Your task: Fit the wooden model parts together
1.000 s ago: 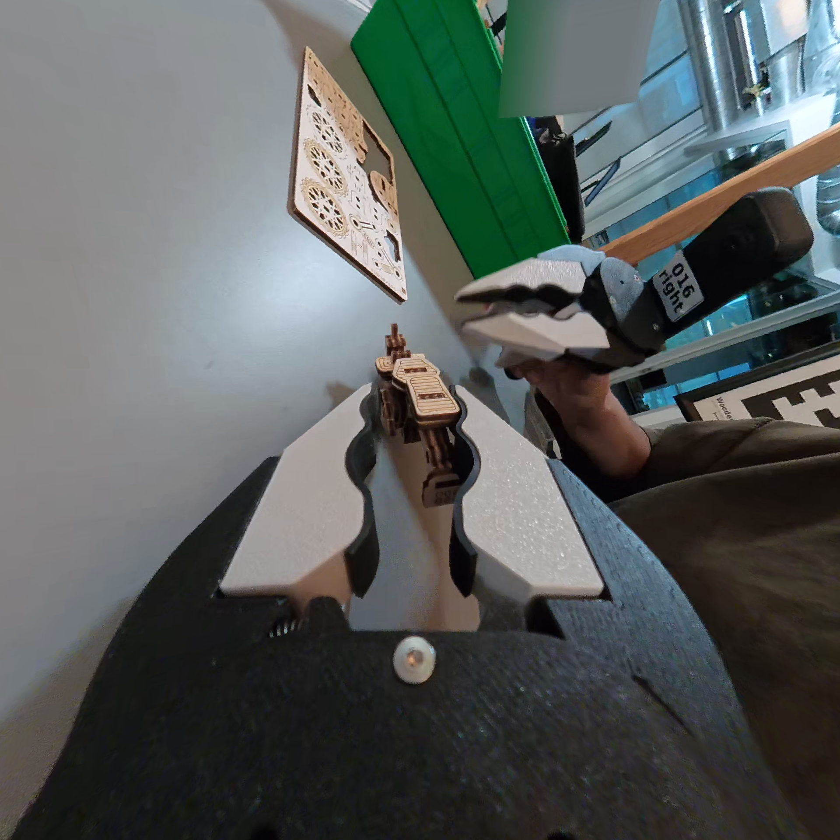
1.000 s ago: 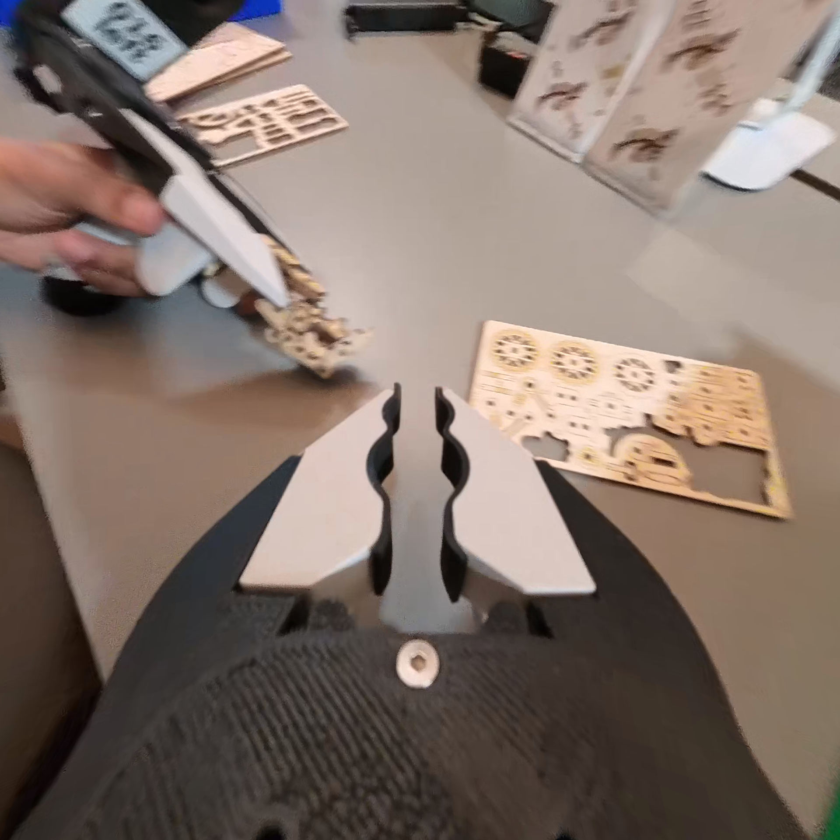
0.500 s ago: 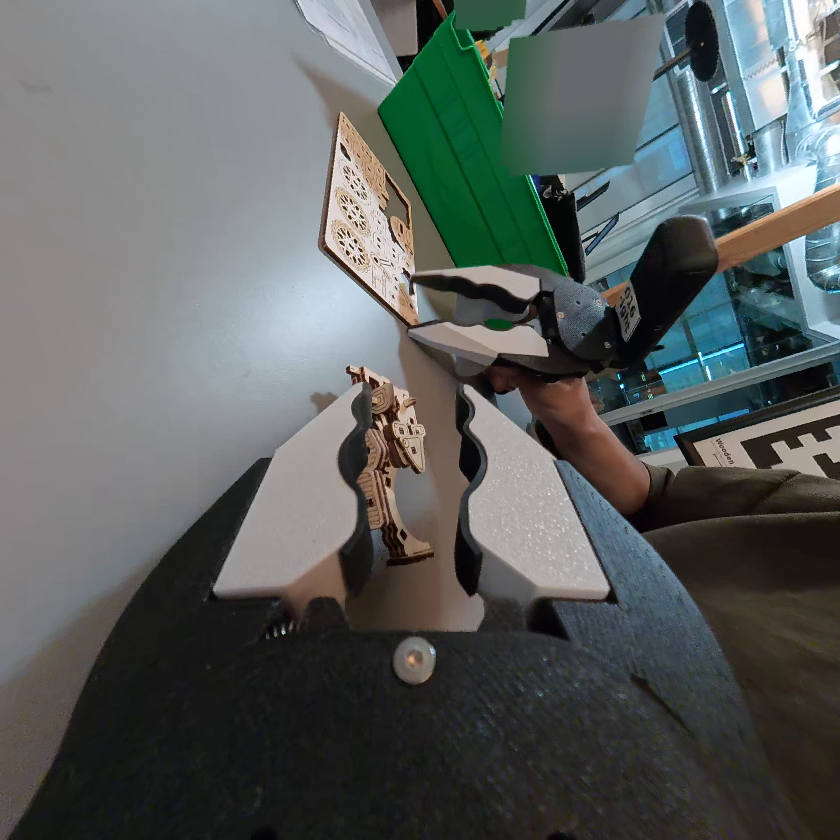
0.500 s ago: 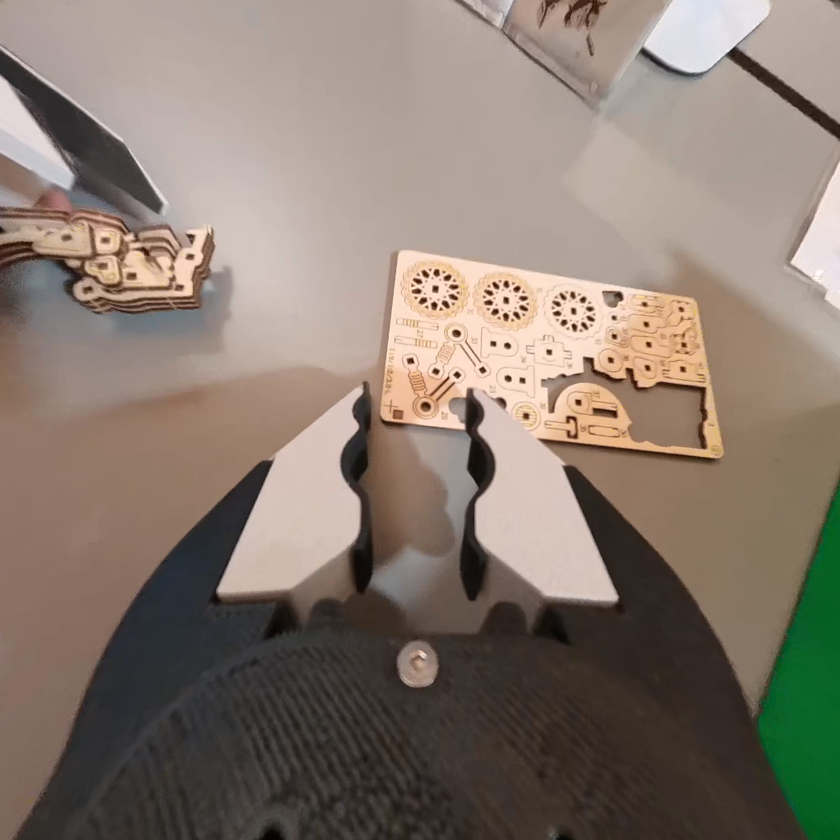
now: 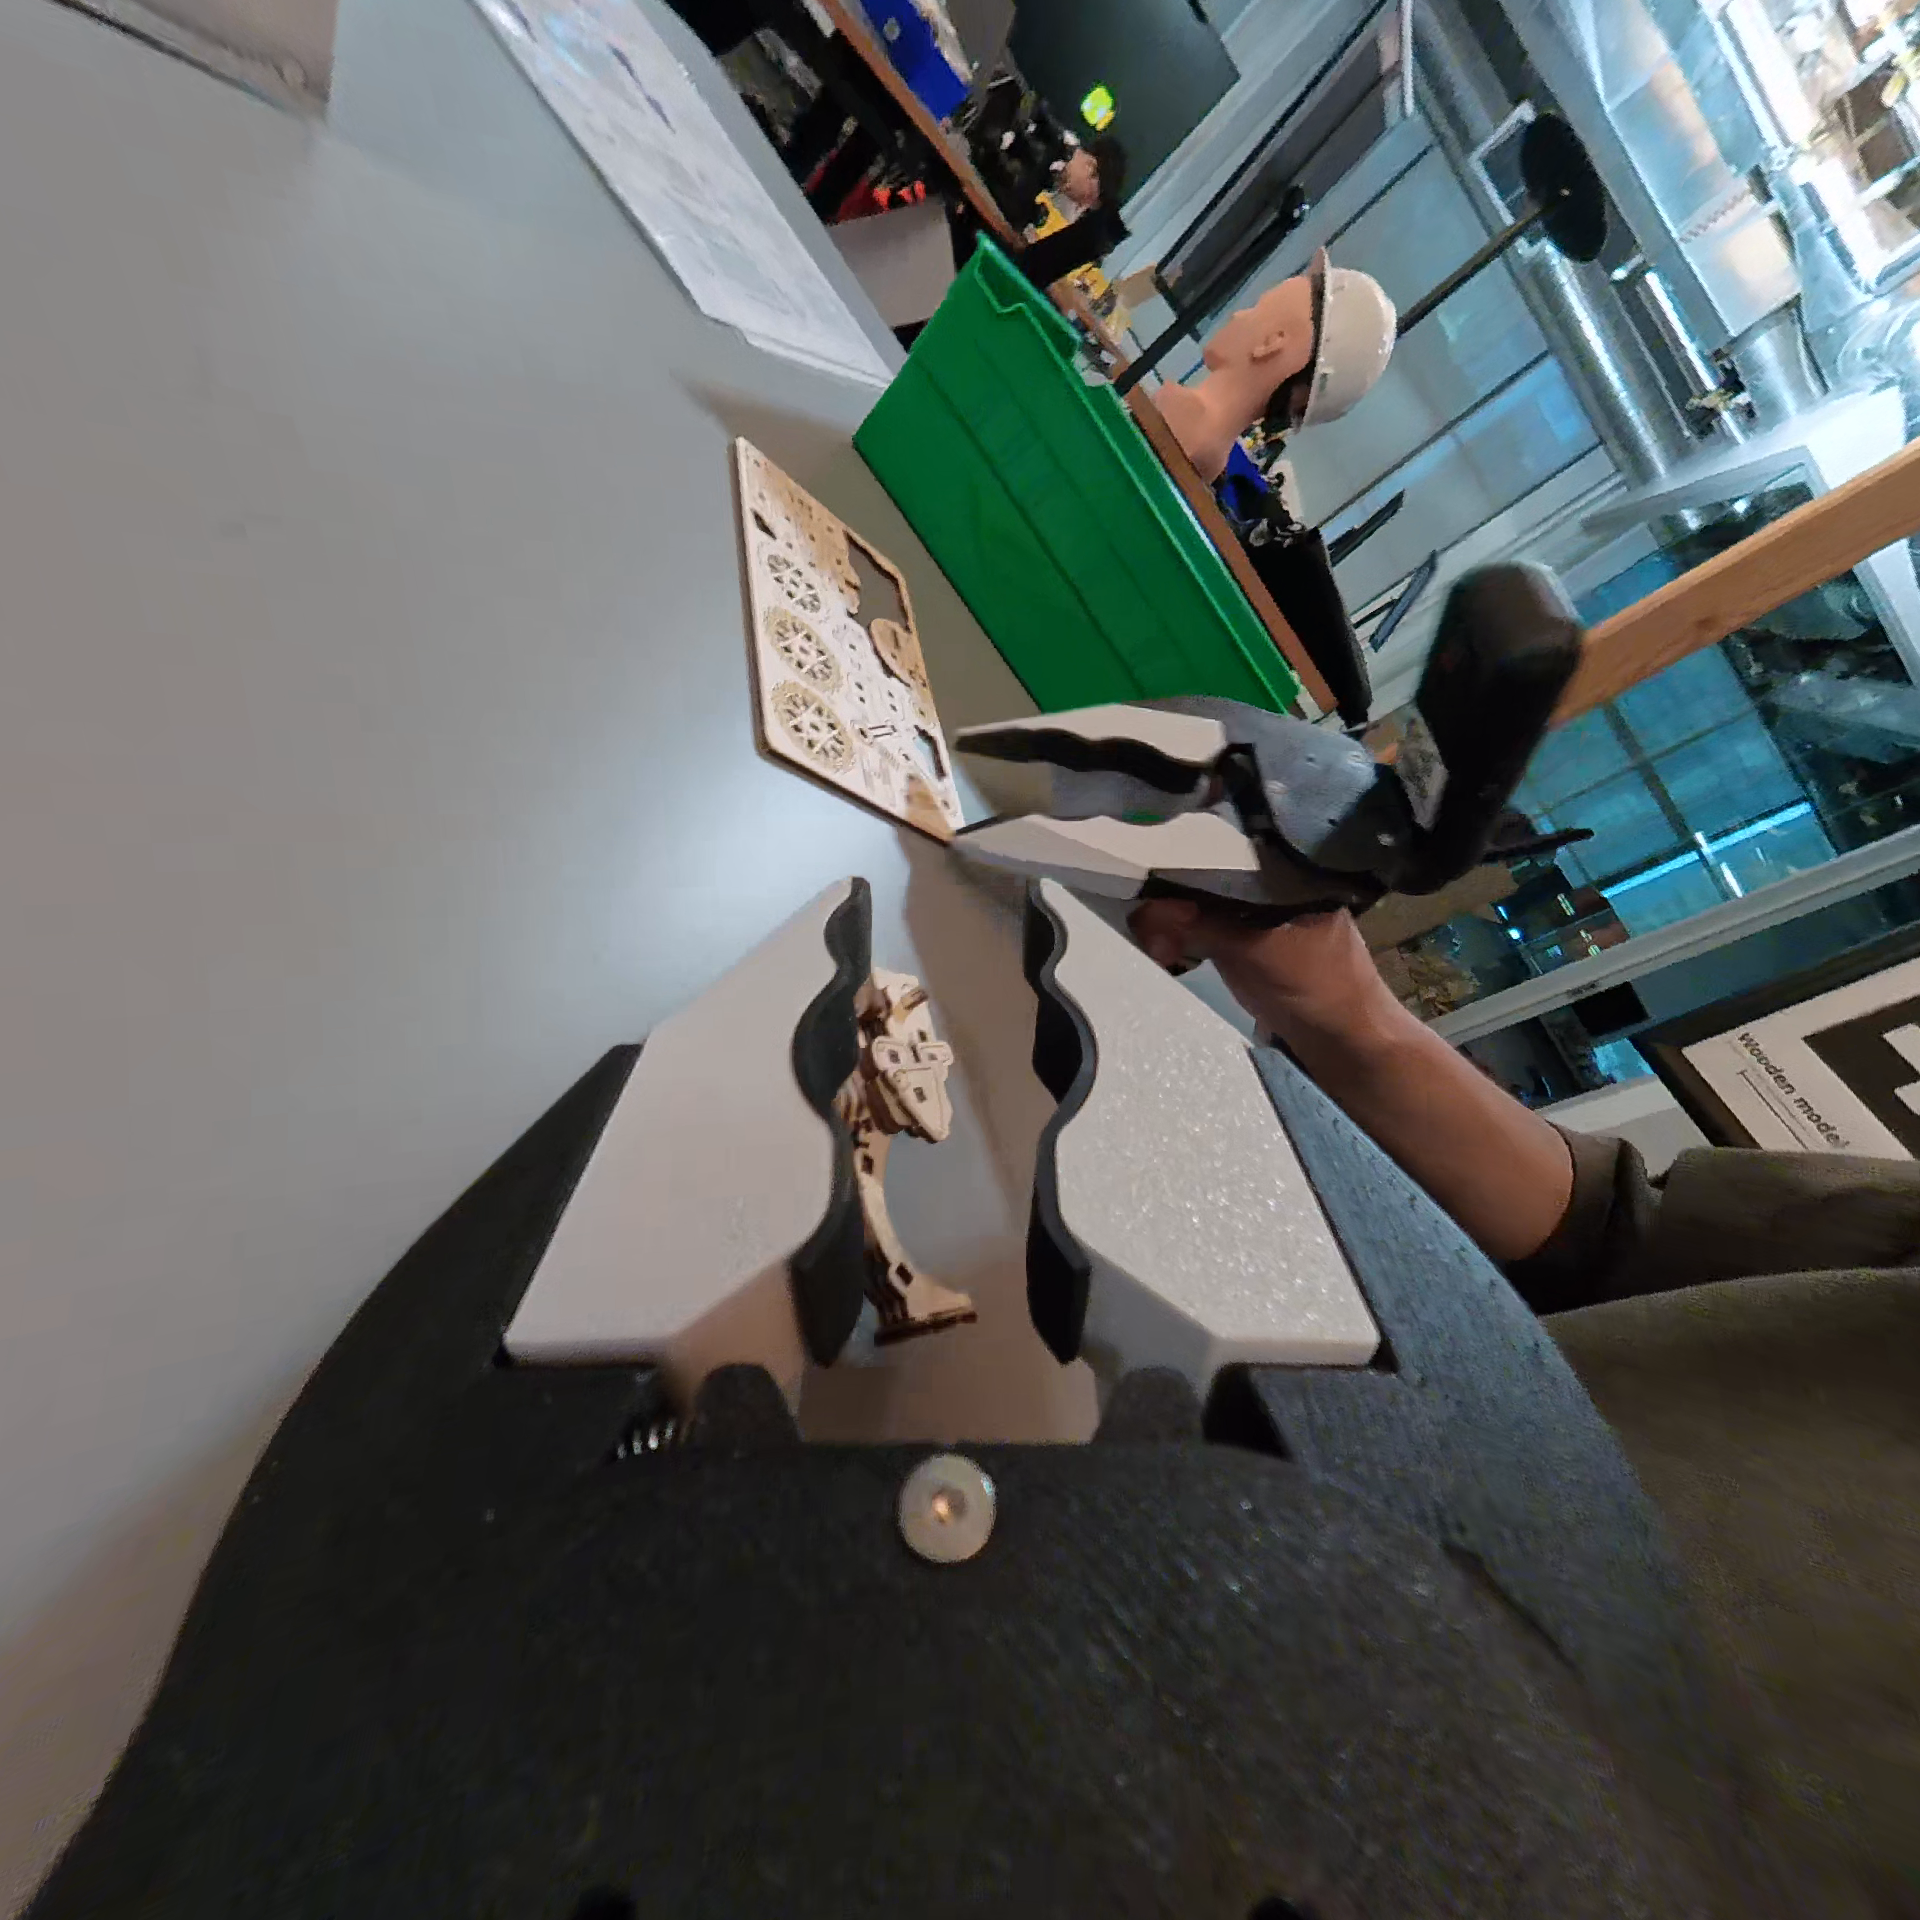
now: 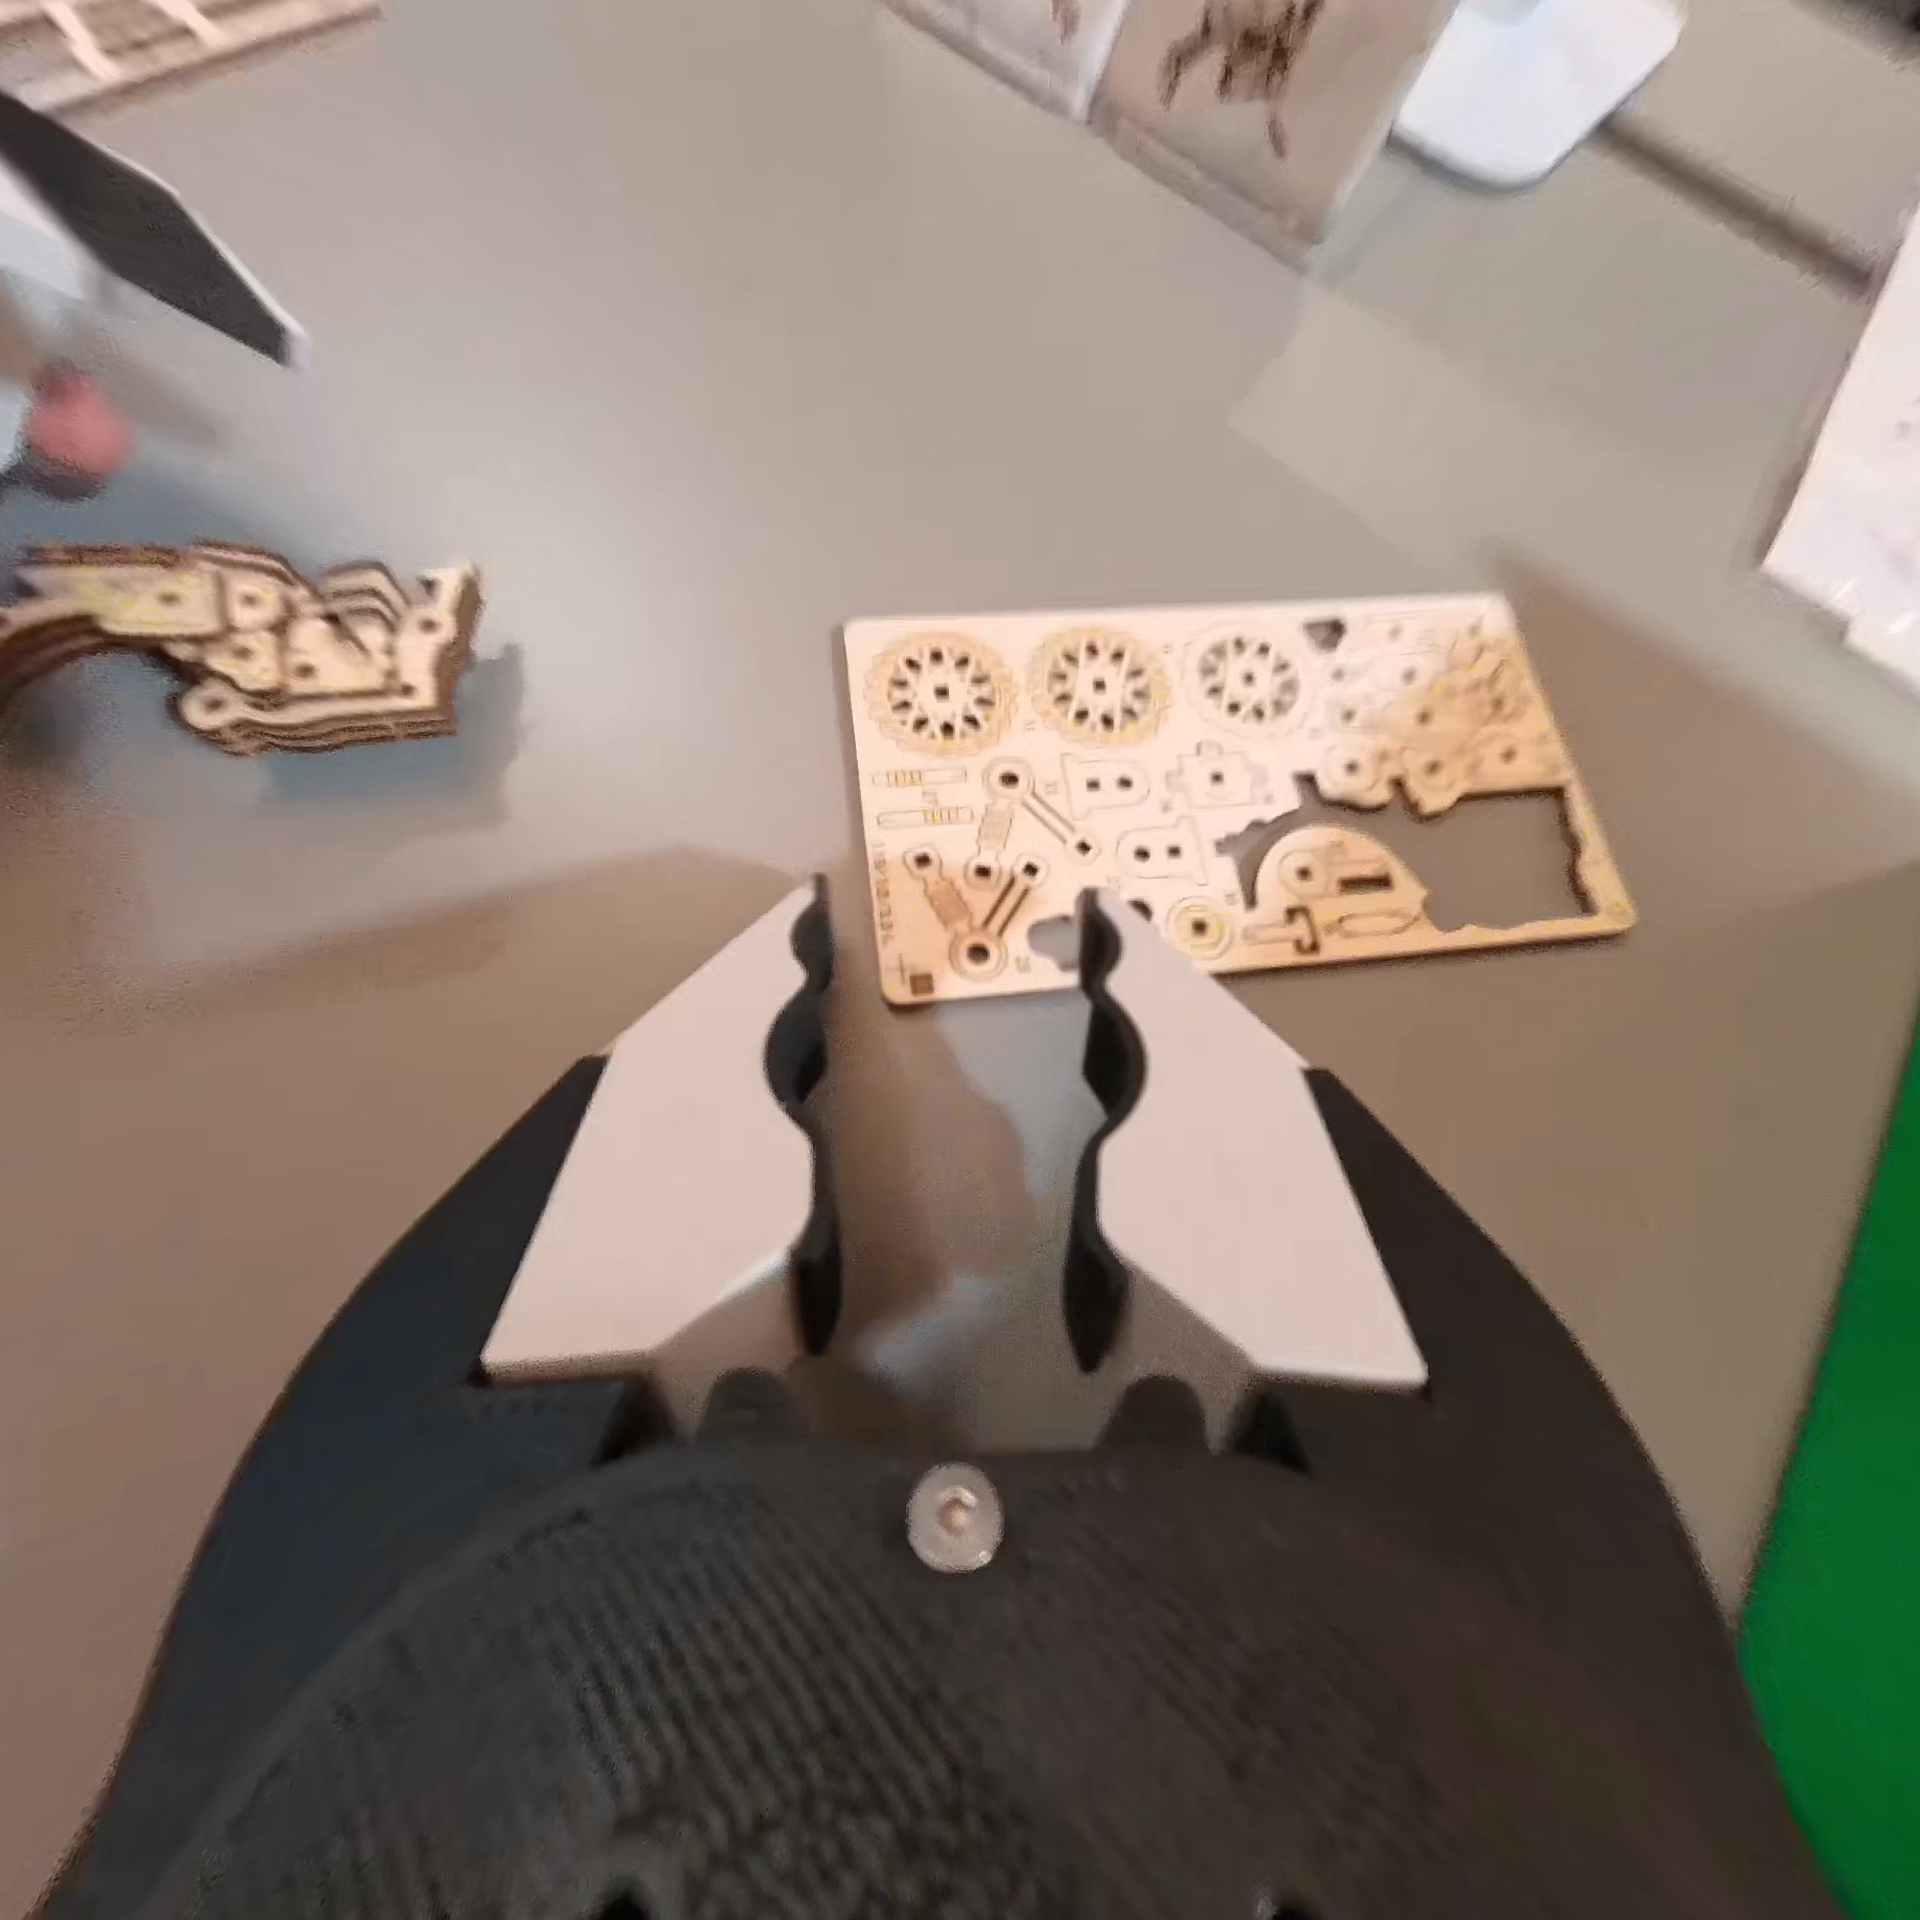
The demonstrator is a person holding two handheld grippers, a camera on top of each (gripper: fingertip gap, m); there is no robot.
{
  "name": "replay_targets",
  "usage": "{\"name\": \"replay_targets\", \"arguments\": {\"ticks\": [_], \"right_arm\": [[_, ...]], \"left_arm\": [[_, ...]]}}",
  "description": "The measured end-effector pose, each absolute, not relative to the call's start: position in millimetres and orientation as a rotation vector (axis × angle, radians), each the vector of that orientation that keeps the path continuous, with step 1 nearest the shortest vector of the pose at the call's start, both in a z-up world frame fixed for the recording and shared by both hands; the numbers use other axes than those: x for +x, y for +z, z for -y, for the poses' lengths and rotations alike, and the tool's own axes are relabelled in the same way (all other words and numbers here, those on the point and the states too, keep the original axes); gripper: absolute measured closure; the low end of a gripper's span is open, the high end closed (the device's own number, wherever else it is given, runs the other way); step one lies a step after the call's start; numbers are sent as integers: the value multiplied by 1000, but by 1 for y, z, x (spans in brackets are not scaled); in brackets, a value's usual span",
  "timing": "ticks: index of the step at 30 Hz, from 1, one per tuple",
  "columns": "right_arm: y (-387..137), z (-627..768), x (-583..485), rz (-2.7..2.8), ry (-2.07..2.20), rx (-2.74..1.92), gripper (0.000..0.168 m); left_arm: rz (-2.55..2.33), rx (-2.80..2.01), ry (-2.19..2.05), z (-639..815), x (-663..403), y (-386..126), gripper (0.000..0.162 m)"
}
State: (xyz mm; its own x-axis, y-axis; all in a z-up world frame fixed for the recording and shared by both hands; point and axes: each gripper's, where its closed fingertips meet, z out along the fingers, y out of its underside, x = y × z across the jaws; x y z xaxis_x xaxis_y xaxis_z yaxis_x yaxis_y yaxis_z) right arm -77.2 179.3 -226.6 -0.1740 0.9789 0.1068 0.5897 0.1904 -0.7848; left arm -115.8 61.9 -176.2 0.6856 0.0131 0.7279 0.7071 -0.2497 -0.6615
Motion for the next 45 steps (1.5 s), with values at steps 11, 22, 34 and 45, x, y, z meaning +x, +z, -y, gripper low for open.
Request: {"name": "replay_targets", "arguments": {"ticks": [11, 22, 34, 45], "right_arm": [[-230, -164, -56, 1960, 907, -1543, 139], [-185, -160, -28, 1805, 959, -1353, 168], [-200, -175, -25, 1697, 1069, -1565, 137], [-170, -195, -73, 1536, 993, -1360, 122]], "left_arm": [[290, -1676, -526, -70, -94, -139, 133], [303, -1700, -801, -97, -59, -143, 126], [308, -1620, -713, -95, -84, -122, 130], [226, -1486, -607, -81, -128, -111, 110]]}}
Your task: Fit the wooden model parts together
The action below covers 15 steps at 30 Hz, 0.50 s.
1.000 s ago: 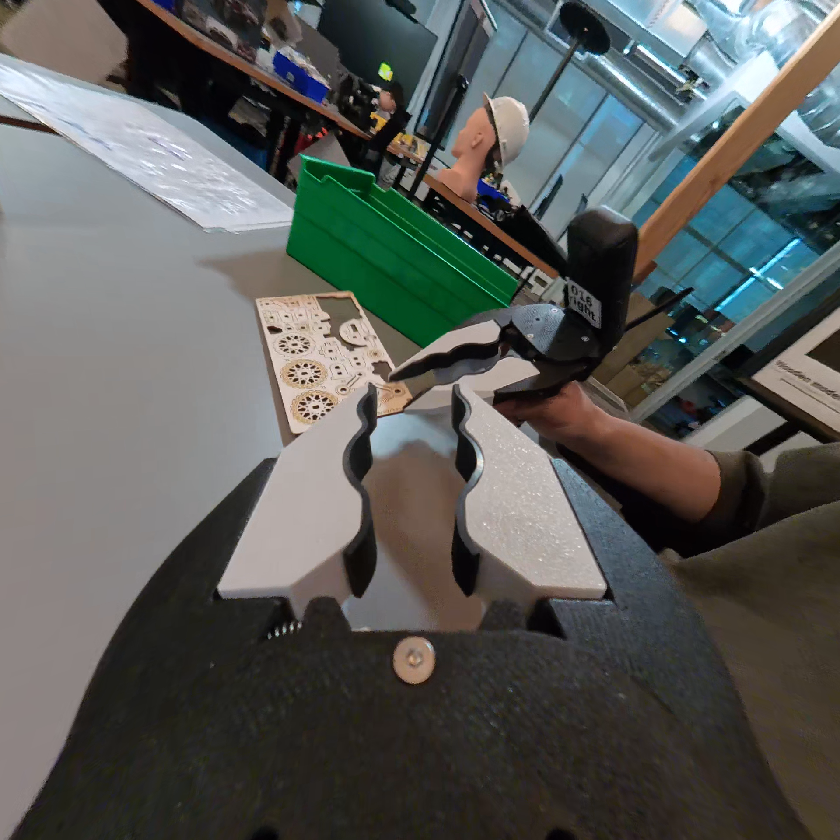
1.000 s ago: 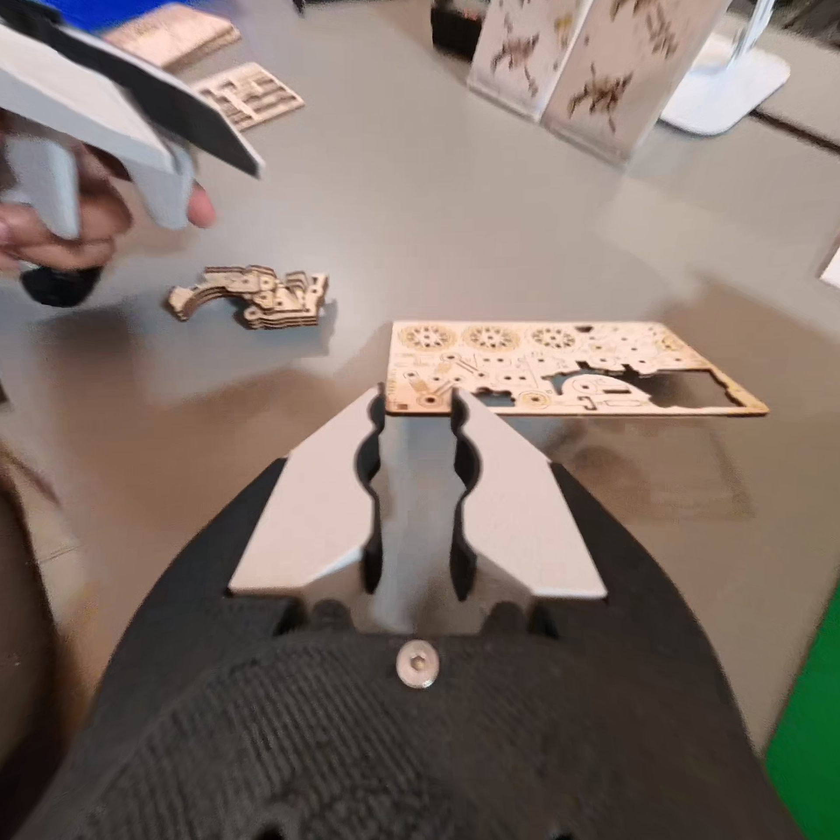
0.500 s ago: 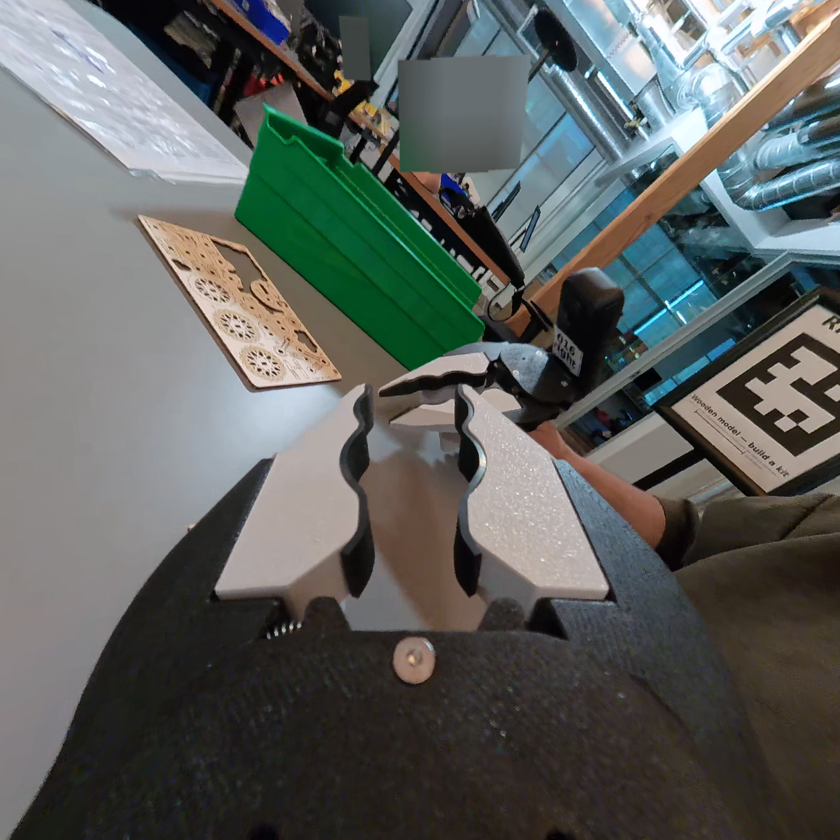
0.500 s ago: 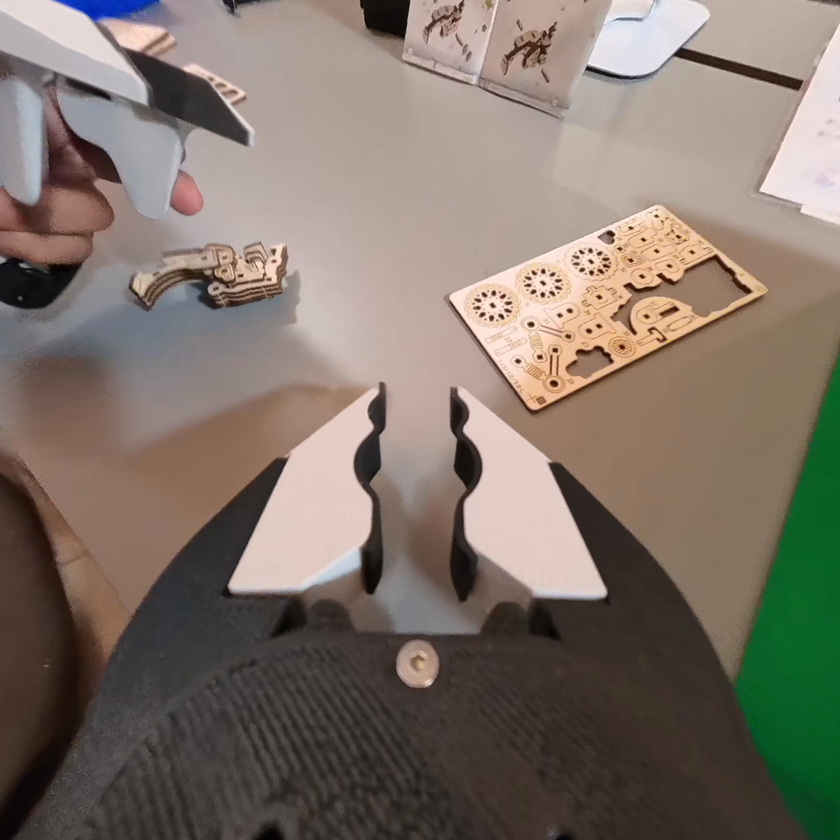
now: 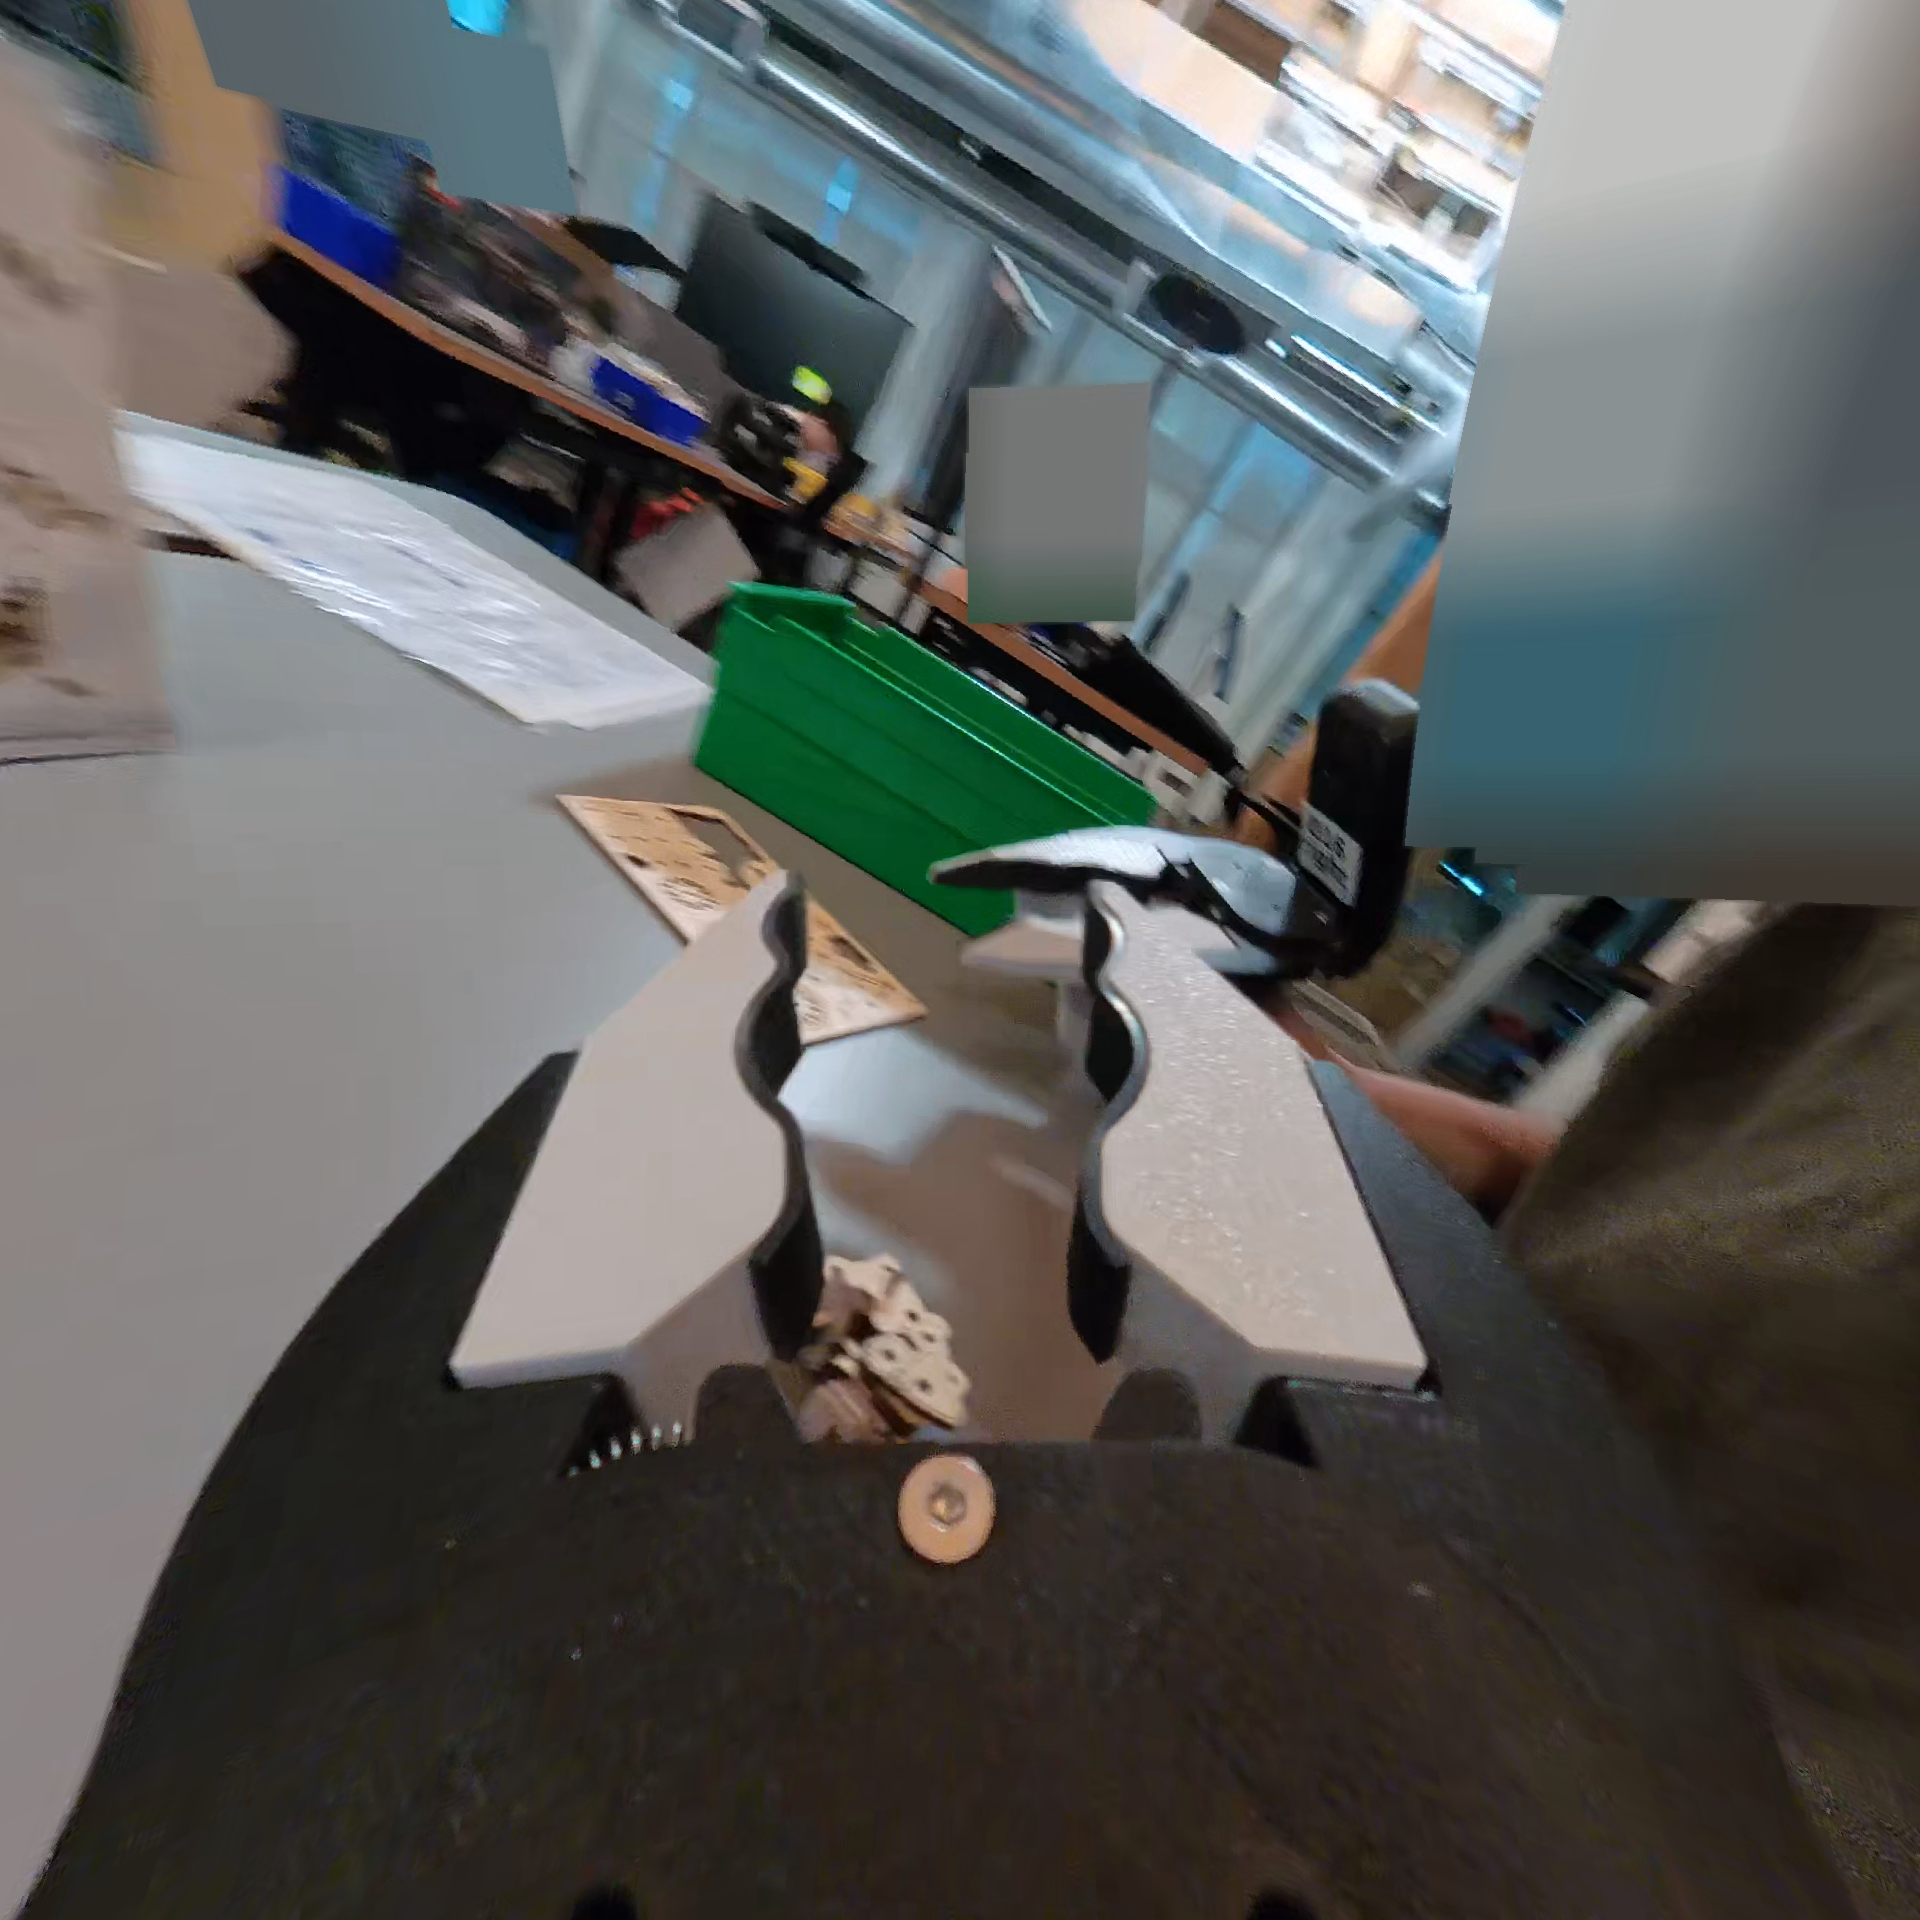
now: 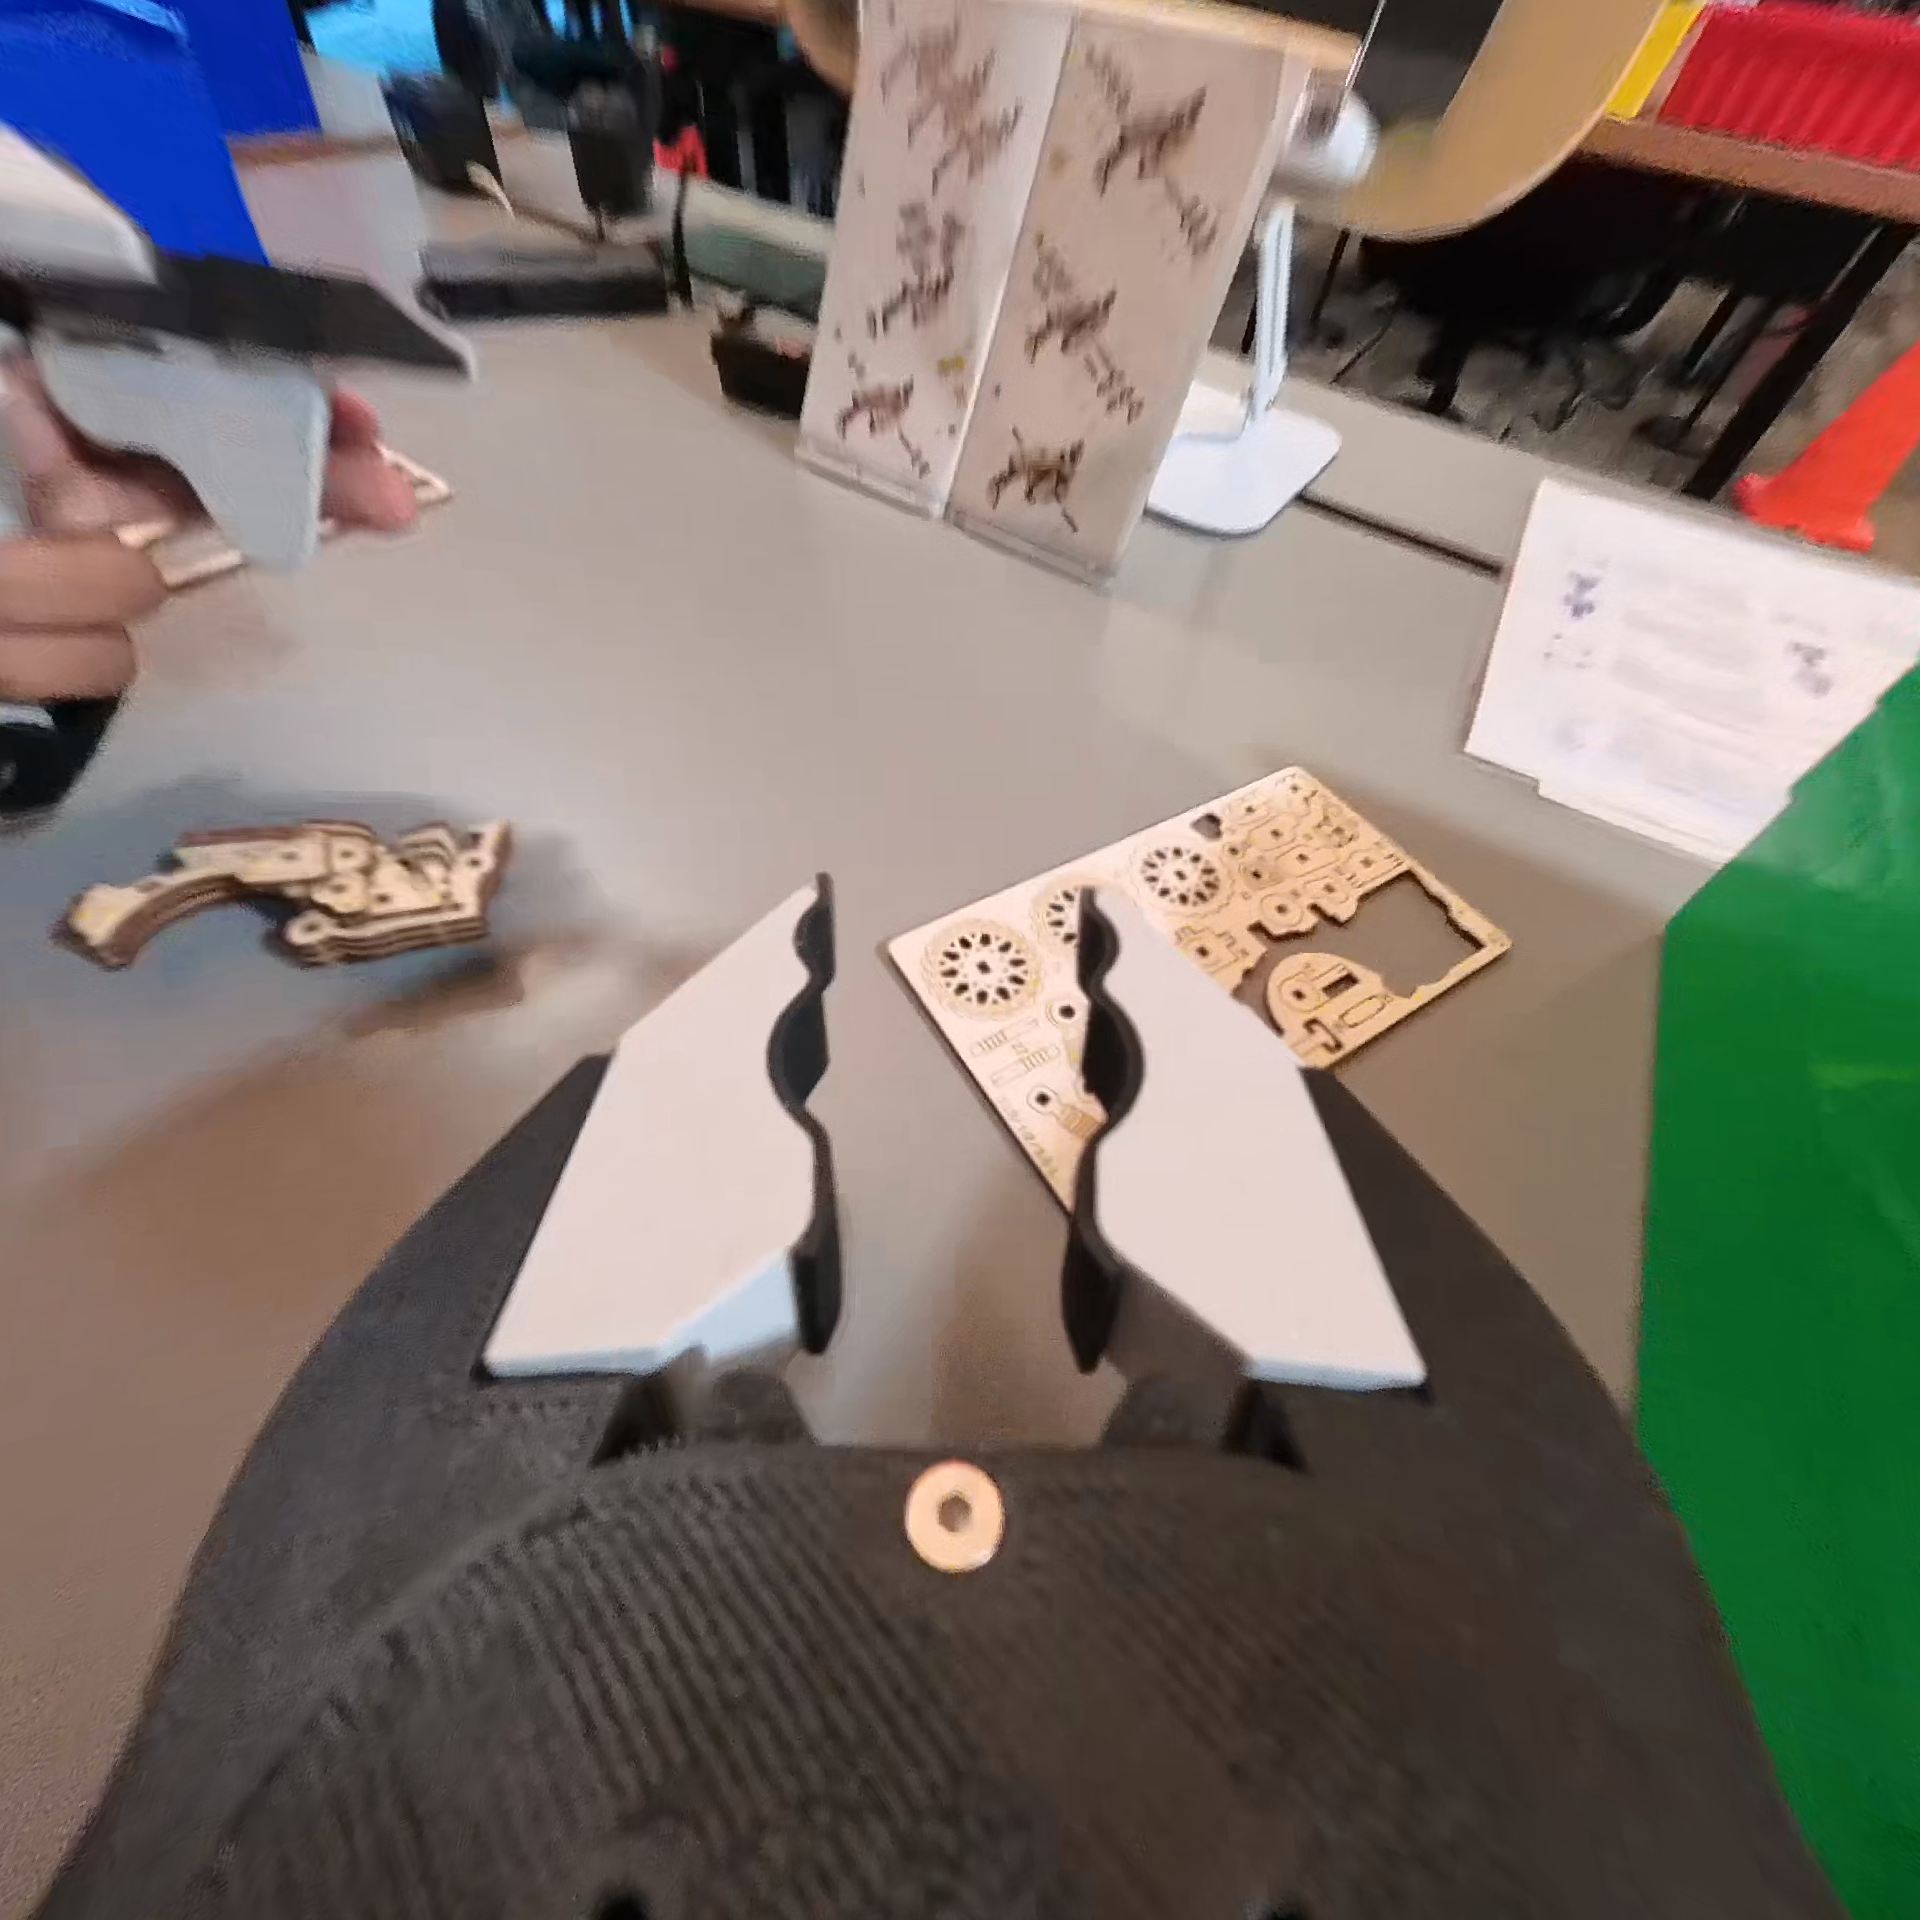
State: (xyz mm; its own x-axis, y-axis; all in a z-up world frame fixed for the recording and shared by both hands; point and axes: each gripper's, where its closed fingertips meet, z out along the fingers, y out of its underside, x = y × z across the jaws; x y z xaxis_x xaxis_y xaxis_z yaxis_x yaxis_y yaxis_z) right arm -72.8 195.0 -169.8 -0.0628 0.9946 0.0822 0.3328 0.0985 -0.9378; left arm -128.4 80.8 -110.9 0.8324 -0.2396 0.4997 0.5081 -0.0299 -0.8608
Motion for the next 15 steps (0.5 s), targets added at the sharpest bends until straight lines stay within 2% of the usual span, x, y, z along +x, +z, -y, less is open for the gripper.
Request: {"name": "replay_targets", "arguments": {"ticks": [4, 8, 11, 13, 15], "right_arm": [[-191, -208, -88, 1587, 998, -1508, 90], [-237, -235, -88, 1731, 706, -1697, 58], [-239, -236, -85, 1739, 735, -1707, 75], [-237, -229, -79, 1786, 739, -1669, 96], [-237, -219, -70, 1828, 745, -1659, 99]], "left_arm": [[326, -1469, -499, -81, -163, -111, 84], [300, -1574, -407, -87, -166, -126, 79], [270, -1619, -394, -90, -160, -134, 80], [252, -1636, -373, -90, -155, -136, 82], [230, -1655, -359, -87, -147, -137, 83]]}}
